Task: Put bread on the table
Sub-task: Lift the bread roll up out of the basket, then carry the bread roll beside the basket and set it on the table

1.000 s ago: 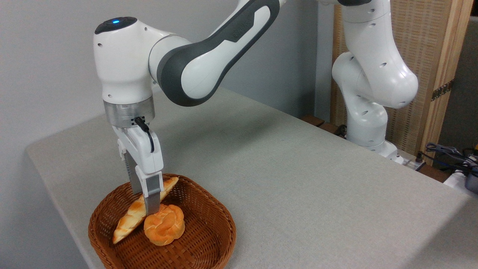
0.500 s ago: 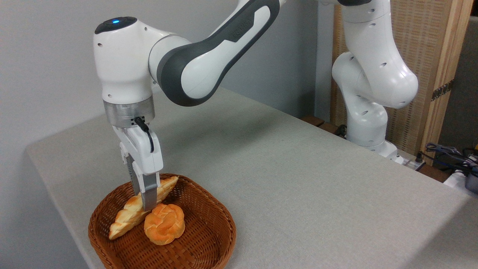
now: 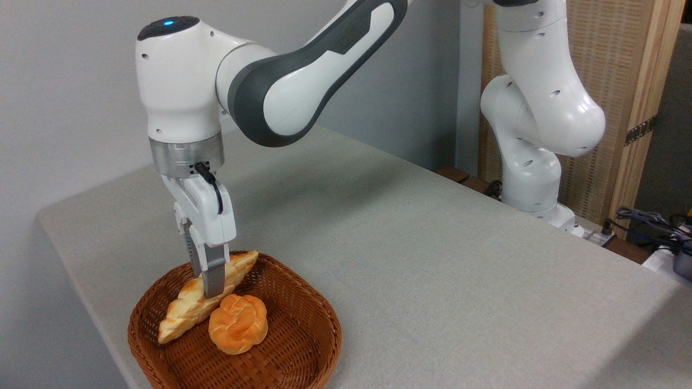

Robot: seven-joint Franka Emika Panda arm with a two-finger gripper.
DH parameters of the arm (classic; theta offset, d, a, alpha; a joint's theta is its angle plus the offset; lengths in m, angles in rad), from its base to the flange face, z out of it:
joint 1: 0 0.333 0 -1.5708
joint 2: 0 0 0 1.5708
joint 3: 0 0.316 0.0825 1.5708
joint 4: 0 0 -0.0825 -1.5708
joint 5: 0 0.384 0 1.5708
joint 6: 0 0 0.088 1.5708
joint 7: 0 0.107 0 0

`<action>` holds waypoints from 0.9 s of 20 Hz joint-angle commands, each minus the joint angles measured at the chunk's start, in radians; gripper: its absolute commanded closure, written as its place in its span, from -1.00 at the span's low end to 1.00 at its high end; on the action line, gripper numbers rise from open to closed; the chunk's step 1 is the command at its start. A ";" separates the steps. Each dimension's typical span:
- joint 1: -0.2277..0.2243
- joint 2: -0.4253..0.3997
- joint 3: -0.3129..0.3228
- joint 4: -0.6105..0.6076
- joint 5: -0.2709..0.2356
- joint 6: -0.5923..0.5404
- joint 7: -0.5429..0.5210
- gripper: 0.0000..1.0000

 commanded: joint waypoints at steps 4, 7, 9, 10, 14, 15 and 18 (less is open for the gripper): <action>0.002 -0.057 0.001 -0.003 0.001 -0.054 -0.001 0.16; 0.004 -0.101 0.004 -0.004 0.001 -0.123 0.002 0.16; 0.004 -0.143 0.006 -0.004 0.001 -0.192 0.002 0.16; 0.005 -0.161 0.006 -0.006 0.001 -0.215 0.000 0.16; 0.006 -0.235 0.012 -0.032 -0.022 -0.369 0.005 0.16; 0.006 -0.253 0.012 -0.050 -0.022 -0.393 0.005 0.15; 0.002 -0.290 0.010 -0.101 -0.036 -0.465 0.002 0.11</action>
